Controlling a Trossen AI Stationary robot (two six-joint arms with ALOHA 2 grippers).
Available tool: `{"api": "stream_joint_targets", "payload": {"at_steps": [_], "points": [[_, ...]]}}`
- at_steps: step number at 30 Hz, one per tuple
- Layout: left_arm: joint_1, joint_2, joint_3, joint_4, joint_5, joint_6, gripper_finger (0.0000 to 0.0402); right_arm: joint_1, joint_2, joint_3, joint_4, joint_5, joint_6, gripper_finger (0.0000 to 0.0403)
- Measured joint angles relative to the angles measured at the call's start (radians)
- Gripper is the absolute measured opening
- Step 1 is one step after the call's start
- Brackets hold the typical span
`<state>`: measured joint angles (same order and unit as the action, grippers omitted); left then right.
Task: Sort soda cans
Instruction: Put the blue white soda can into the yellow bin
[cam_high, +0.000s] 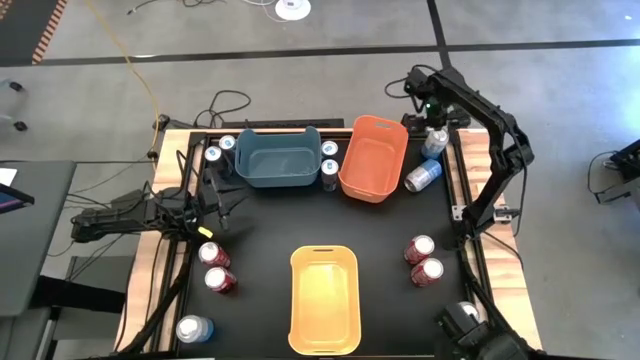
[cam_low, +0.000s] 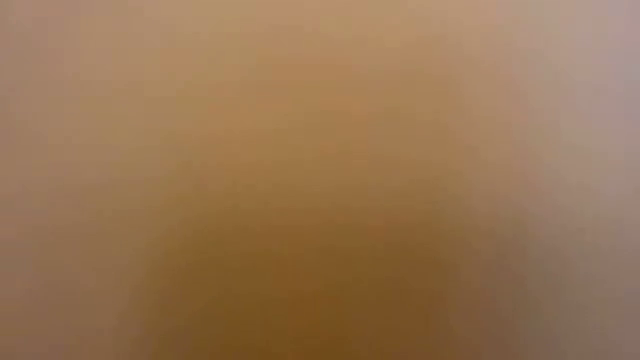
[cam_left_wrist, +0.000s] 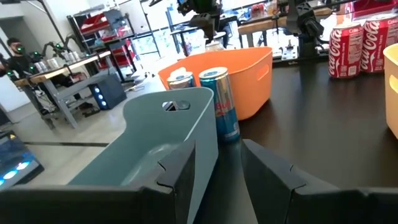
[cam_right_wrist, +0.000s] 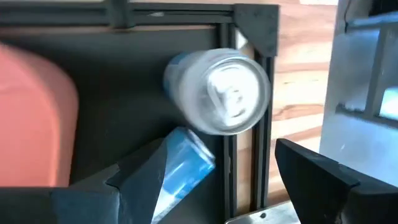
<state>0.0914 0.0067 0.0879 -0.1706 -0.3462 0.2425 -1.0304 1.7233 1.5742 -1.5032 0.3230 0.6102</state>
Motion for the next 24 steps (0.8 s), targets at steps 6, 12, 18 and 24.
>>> {"api": "stream_joint_targets", "payload": {"at_steps": [6, 12, 18, 24], "points": [[0.0, 0.0, 0.0, -0.002, 0.0, -0.001, 0.0126, -0.035, -0.001, 0.002, 0.065, -0.108, 0.052, 0.0316], [0.0, 0.0, 0.0, -0.013, 0.0, -0.017, 0.0126, -0.054, 0.0, 0.001, 0.108, -0.113, 0.135, 0.0316], [0.0, 0.0, 0.0, -0.026, 0.0, -0.029, 0.0126, -0.05, 0.0, -0.002, 0.111, -0.12, 0.192, 0.0316], [0.0, 0.0, 0.0, -0.029, 0.0, -0.029, 0.0126, -0.015, -0.001, -0.074, 0.123, -0.14, 0.201, 0.0304]]}}
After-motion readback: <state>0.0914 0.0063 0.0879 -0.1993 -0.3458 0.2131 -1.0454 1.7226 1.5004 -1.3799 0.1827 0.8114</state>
